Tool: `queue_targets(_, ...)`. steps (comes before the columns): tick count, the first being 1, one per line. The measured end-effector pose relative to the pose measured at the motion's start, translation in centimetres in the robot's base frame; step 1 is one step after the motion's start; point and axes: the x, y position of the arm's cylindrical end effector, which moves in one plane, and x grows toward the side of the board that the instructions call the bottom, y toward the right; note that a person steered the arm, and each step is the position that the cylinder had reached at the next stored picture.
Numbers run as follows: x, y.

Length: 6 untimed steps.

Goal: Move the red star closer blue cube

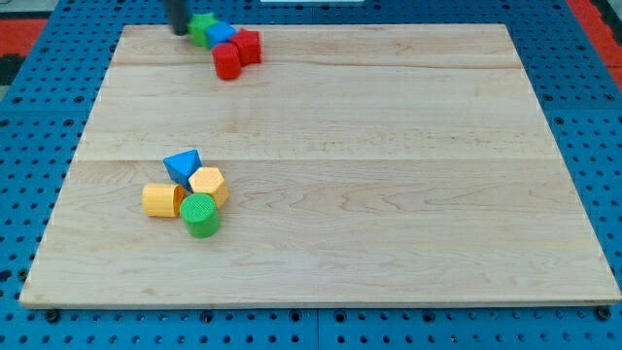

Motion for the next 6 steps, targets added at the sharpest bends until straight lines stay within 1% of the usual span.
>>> queue_targets(1, 3.4, 10.6)
queue_targets(2, 7.2, 14.2)
queue_targets(3, 9.5, 17.7)
queue_targets(4, 13.4, 19.2)
queue_targets(5, 10.9, 23.0)
queue_targets(6, 6.3, 18.8)
